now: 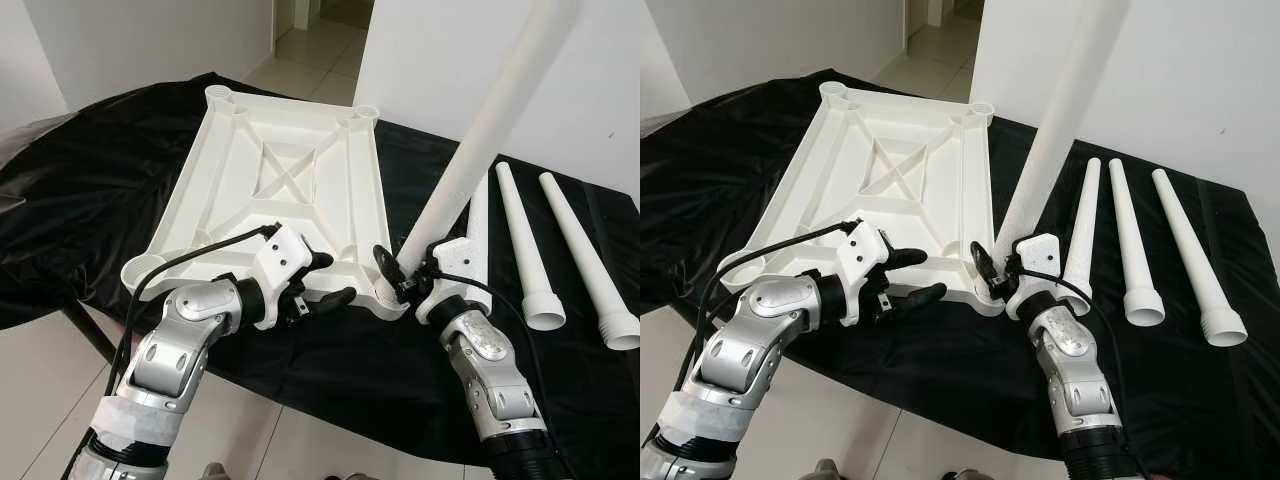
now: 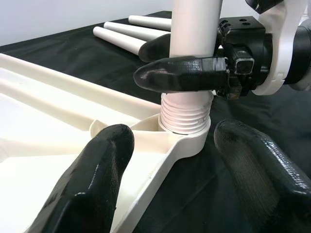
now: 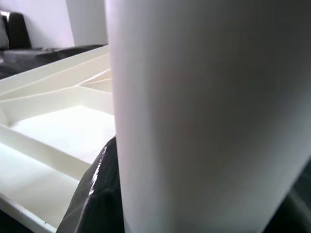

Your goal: Building children table

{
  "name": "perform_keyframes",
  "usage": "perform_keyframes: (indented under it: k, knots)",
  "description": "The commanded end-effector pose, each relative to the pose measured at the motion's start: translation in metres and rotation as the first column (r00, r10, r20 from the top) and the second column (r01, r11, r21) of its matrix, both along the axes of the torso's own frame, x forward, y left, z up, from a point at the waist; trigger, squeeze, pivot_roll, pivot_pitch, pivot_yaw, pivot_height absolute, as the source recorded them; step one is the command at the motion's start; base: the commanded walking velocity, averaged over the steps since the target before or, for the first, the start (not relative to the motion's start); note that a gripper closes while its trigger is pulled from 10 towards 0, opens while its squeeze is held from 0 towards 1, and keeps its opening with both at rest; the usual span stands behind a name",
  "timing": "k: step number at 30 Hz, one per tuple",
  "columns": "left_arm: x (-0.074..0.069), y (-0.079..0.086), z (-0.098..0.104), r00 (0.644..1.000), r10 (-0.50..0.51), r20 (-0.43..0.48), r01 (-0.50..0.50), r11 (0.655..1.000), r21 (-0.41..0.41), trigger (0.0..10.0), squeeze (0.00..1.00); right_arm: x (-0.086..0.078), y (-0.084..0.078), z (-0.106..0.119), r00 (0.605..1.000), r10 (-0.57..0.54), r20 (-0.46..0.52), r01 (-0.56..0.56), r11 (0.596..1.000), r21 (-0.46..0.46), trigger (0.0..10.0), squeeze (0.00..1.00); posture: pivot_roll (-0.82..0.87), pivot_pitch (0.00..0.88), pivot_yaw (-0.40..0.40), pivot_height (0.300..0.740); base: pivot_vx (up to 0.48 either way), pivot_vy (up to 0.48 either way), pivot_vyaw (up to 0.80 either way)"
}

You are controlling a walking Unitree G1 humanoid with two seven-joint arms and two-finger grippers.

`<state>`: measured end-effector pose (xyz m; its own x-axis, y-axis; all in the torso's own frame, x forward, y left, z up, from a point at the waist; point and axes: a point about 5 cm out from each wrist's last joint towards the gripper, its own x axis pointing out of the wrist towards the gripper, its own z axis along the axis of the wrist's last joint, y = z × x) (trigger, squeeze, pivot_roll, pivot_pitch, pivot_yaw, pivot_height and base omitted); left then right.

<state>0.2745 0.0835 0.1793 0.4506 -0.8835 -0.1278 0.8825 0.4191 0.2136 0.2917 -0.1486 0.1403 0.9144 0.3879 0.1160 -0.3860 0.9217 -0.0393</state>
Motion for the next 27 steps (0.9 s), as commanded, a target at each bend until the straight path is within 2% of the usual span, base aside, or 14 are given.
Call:
perform_keyframes:
  k: [1, 3, 5, 7, 9, 13, 19, 20, 27]
  knots:
    - [0.005, 0.002, 0.003, 0.992, 0.121, 0.026, -0.121, 0.993, -0.017, 10.0, 0.0, -0.003, -0.014, -0.028, 0.987, -0.067, -0.143, 0.066, 0.998, -0.016, 10.0, 0.0, 0.07, 0.09, -0.073, 0.74, 0.0, 0.0, 0.0]
    - [0.005, 0.002, 0.003, 0.992, 0.12, 0.026, -0.12, 0.993, -0.017, 10.0, 0.0, -0.003, -0.013, -0.027, 0.99, -0.06, -0.124, 0.055, 0.997, -0.046, 10.0, 0.0, 0.07, 0.089, -0.074, 0.74, 0.0, 0.0, 0.0]
    - [0.005, 0.002, 0.003, 0.992, 0.12, 0.027, -0.12, 0.993, -0.016, 10.0, 0.0, -0.006, -0.008, -0.027, 0.996, -0.017, -0.085, 0.006, 0.992, -0.124, 10.0, 0.0, 0.07, 0.09, -0.071, 0.74, 0.0, 0.0, 0.0]
    - [0.005, 0.002, 0.003, 0.992, 0.12, 0.027, -0.12, 0.993, -0.016, 10.0, 0.0, -0.006, -0.008, -0.027, 0.996, -0.017, -0.085, 0.006, 0.992, -0.124, 10.0, 0.0, 0.07, 0.09, -0.071, 0.74, 0.0, 0.0, 0.0]
    - [0.005, 0.003, 0.004, 0.992, 0.122, 0.027, -0.122, 0.992, -0.015, 10.0, 0.0, -0.01, -0.003, -0.027, 0.998, 0.032, -0.058, -0.042, 0.982, -0.183, 10.0, 0.0, 0.07, 0.092, -0.07, 0.74, 0.0, 0.0, 0.0]
    - [0.005, 0.003, 0.004, 0.992, 0.123, 0.029, -0.123, 0.992, -0.015, 10.0, 0.0, -0.014, -0.001, -0.029, 0.996, 0.067, -0.053, -0.077, 0.975, -0.208, 10.0, 0.0, 0.07, 0.092, -0.069, 0.74, 0.0, 0.0, 0.0]
    - [0.004, 0.004, 0.005, 0.992, 0.124, 0.03, -0.123, 0.992, -0.014, 10.0, 0.0, -0.018, -0.002, -0.034, 0.995, 0.074, -0.063, -0.087, 0.971, -0.224, 10.0, 0.0, 0.07, 0.096, -0.065, 0.74, 0.0, 0.0, 0.0]
    - [0.004, 0.004, 0.005, 0.992, 0.122, 0.029, -0.122, 0.992, -0.014, 10.0, 0.0, -0.016, -0.004, -0.035, 0.995, 0.053, -0.083, -0.068, 0.98, -0.188, 10.0, 0.0, 0.07, 0.096, -0.065, 0.74, 0.0, 0.0, 0.0]
    - [0.004, 0.003, 0.006, 0.992, 0.119, 0.03, -0.119, 0.993, -0.015, 10.0, 0.0, -0.011, -0.009, -0.038, 0.99, -0.005, -0.139, -0.012, 0.992, -0.122, 10.0, 0.0, 0.07, 0.096, -0.065, 0.74, 0.0, 0.0, 0.0]
